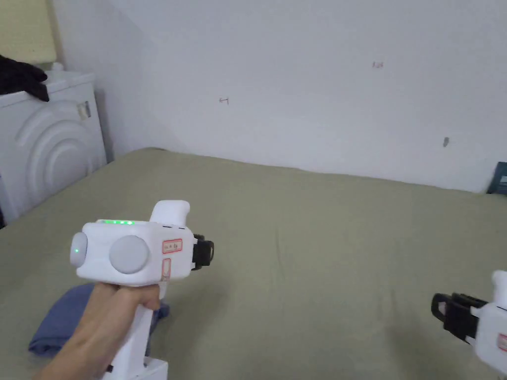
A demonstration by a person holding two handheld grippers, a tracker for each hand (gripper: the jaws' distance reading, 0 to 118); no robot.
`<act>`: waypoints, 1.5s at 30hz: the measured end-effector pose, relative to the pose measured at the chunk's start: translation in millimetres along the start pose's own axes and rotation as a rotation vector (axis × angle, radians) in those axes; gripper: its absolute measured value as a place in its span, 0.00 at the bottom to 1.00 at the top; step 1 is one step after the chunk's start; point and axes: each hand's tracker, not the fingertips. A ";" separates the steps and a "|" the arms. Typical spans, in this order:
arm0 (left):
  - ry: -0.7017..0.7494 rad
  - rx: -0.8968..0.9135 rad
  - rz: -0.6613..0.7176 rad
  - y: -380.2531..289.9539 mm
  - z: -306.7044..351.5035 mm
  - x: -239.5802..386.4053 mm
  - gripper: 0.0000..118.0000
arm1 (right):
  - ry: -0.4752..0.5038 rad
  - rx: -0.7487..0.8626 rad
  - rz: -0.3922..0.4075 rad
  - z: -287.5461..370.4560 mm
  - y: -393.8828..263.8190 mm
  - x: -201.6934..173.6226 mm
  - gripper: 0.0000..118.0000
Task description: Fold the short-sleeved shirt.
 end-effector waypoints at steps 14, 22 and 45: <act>0.167 0.375 -0.194 -2.3 31.2 123.1 0.00 | -0.207 0.330 0.181 63.4 2.4 -29.5 0.02; 0.172 0.382 -0.213 -1.6 39.5 125.7 0.00 | -0.173 0.333 0.108 68.3 2.9 -18.9 0.02; 0.273 0.356 -0.187 6.7 52.7 116.4 1.00 | -0.153 0.389 0.112 91.4 15.0 -21.3 1.00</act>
